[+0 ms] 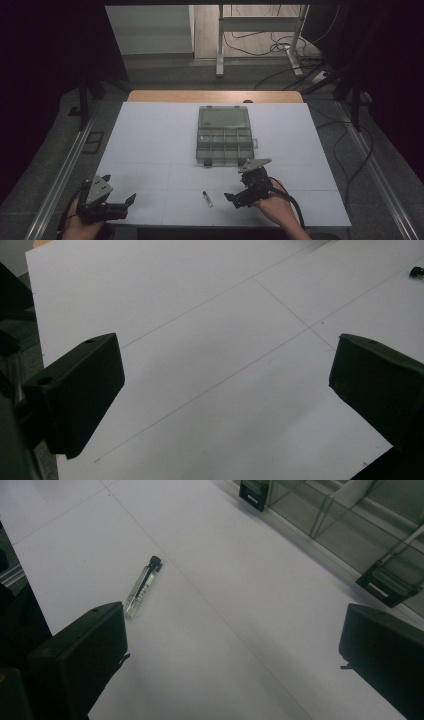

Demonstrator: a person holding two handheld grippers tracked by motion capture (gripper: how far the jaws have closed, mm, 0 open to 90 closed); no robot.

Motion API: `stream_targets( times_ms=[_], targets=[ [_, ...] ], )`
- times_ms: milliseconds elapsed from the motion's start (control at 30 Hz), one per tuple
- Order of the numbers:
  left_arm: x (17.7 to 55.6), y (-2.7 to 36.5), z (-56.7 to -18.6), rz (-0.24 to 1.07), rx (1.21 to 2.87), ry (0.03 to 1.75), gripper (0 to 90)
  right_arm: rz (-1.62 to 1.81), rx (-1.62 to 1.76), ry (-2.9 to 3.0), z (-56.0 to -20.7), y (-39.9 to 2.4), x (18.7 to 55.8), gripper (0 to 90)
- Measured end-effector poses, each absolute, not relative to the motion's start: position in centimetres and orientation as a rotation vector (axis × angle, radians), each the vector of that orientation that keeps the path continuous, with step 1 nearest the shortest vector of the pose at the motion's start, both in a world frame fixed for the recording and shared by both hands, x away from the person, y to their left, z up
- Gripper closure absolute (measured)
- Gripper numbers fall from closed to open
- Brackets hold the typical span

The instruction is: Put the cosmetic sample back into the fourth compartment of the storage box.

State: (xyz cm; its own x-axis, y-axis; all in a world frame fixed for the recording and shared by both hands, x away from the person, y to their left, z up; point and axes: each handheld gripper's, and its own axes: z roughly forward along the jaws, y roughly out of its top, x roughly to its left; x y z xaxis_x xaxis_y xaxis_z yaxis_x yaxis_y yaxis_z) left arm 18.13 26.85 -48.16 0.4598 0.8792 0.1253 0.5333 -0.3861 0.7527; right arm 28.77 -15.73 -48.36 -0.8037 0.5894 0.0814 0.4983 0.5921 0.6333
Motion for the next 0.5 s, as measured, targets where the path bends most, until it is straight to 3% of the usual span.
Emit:
stream_targets(
  times_ms=[500],
  targets=[
    [18.1, 26.8, -48.2, 0.694, 2.072, 1.167, 1.9, 0.963, 0.944, 2.708, -48.9, -13.6, 29.3, 0.0]
  ],
)
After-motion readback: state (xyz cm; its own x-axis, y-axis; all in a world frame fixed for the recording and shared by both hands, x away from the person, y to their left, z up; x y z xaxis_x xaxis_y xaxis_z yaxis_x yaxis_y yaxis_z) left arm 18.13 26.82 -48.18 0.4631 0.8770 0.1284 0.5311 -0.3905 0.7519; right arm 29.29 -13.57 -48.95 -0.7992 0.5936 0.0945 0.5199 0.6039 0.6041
